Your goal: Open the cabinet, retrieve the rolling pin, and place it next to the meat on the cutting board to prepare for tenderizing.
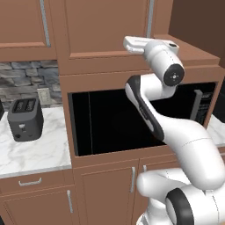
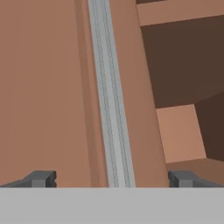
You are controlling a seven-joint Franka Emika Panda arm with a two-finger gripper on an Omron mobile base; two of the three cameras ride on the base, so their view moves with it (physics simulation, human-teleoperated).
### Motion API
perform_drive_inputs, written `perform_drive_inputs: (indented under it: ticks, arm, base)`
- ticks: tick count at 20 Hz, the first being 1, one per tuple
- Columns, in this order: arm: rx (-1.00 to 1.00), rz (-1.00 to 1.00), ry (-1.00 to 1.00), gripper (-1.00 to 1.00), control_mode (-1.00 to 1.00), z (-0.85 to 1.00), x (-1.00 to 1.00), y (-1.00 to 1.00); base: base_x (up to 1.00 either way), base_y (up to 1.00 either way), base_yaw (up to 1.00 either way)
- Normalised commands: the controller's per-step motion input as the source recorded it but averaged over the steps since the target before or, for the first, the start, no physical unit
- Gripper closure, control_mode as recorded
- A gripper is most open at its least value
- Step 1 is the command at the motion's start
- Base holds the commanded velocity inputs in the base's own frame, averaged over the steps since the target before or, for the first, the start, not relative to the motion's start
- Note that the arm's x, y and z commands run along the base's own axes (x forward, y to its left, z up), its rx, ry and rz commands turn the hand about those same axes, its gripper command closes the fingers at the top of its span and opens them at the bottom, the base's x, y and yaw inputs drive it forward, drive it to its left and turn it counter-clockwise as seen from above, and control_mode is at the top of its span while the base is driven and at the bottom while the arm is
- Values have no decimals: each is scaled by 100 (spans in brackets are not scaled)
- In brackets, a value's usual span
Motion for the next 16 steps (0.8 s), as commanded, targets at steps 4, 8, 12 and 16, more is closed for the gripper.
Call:
perform_drive_inputs:
  ticks: [4, 8, 12, 16]
  arm:
    - [0, 5, 7, 100, -100, -5, 16, 14]
    - [0, 4, 2, 100, -100, -13, 17, 17]
    - [-1, 3, 2, 100, -100, -15, 25, 21]
    - [-8, 2, 0, 100, -100, -22, 23, 34]
  base:
    - [0, 0, 0]
    - [0, 0, 0]
    - [0, 0, 0]
    - [0, 0, 0]
